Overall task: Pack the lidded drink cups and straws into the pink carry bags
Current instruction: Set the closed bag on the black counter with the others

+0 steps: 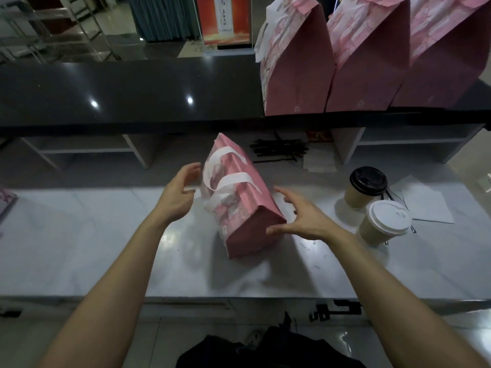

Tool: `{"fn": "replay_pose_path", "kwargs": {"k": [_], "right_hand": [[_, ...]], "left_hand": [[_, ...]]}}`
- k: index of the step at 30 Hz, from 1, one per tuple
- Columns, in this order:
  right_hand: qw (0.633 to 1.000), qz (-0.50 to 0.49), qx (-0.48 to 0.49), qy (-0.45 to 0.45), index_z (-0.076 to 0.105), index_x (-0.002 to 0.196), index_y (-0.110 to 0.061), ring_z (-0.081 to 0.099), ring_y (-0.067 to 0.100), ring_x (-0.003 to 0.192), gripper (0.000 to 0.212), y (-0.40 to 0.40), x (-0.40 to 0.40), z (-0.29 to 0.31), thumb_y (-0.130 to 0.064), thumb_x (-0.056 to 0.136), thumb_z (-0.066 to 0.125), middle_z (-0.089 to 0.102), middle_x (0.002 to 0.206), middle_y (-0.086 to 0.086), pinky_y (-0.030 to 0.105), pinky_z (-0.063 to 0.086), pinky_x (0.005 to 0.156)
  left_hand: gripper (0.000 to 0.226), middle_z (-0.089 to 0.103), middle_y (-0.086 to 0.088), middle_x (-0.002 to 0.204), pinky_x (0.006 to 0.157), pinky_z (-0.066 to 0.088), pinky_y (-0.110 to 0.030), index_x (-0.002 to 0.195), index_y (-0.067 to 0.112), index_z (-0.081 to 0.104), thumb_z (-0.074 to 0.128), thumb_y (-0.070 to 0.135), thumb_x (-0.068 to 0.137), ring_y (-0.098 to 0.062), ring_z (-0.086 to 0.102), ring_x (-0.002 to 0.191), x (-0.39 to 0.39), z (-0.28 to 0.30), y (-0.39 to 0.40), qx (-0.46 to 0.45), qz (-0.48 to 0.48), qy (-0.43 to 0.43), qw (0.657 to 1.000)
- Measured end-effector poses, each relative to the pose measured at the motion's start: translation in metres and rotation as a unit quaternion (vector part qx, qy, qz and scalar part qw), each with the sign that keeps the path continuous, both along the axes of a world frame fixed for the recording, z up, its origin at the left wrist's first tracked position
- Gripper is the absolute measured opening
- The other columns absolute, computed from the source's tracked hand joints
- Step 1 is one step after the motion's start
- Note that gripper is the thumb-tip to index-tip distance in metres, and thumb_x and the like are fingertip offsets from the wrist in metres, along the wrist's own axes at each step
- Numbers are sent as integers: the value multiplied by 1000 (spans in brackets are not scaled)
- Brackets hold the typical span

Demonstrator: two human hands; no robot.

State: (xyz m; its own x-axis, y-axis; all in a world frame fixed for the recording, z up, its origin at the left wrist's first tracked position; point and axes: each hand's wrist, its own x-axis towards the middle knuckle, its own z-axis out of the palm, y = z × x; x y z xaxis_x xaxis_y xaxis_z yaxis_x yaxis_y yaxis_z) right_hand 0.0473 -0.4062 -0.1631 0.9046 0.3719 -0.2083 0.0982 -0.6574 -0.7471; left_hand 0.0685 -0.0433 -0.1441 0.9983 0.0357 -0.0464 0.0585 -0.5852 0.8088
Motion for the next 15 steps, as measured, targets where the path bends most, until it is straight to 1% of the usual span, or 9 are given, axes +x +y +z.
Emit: {"fn": "replay_pose_path", "kwargs": {"k": [1,2,3,5,7,9,11,13,15], "right_hand": [[1000,4,9,17,21,167,-51,45,11,148,141,4,-2,-5,-89,50,90,32,171,-15,45,46,119],[1000,9,16,22,15,169,-50,46,14,148,144,8,-3,-10,-84,52,92,31,172,-14,46,47,119],[1000,14,19,16,14,170,-48,49,16,147,142,12,-5,-16,-80,56,92,34,171,-12,48,49,118],[1000,20,18,-7,13,170,-47,55,18,141,133,20,-11,-29,-73,63,88,43,165,-8,49,54,111],[1000,12,20,-17,9,169,-49,54,15,140,135,28,-18,-37,-79,63,88,41,164,-10,49,57,109],[999,2,21,-29,1,168,-50,47,15,147,153,35,-22,-41,-86,50,91,28,167,-13,46,53,113],[999,3,34,-29,-8,169,-48,39,16,154,164,40,-24,-42,-80,46,97,20,173,-13,48,47,120],[998,15,49,-32,-11,170,-46,39,18,155,159,46,-27,-42,-67,57,100,24,175,-9,51,44,122],[998,11,51,-47,-9,170,-45,40,19,155,150,52,-31,-41,-59,65,98,28,174,-7,52,43,122]], "left_hand": [[82,54,8,158,108,55,-34,159,37,43,65,-8,94,-14,53,145,-11,-6,4,-1,-18,19,1000],[93,47,8,164,106,56,-36,162,41,37,70,-4,88,-17,47,152,-25,-13,8,-14,-45,50,998],[107,38,11,170,105,56,-37,166,47,27,78,3,82,-16,41,156,-39,-19,10,-31,-78,95,992],[142,19,21,175,111,54,-46,166,59,5,101,26,68,-11,30,158,-65,-30,5,-51,-127,173,975],[162,12,27,175,116,51,-55,164,62,-4,111,44,52,-11,26,159,-83,-42,-8,-43,-128,178,975],[163,16,26,174,117,49,-59,165,58,-3,112,44,50,-16,26,162,-90,-51,-22,-52,-98,139,984],[159,24,25,171,113,55,-54,166,57,-3,110,35,56,-17,31,161,-92,-55,-32,-86,-70,109,988],[147,37,42,157,101,63,-38,166,54,5,106,25,64,-14,43,154,-92,-57,-38,-111,-60,89,988],[131,44,55,140,87,63,-22,163,50,16,102,13,72,-14,49,149,-94,-60,-41,-117,-54,70,989]]}}
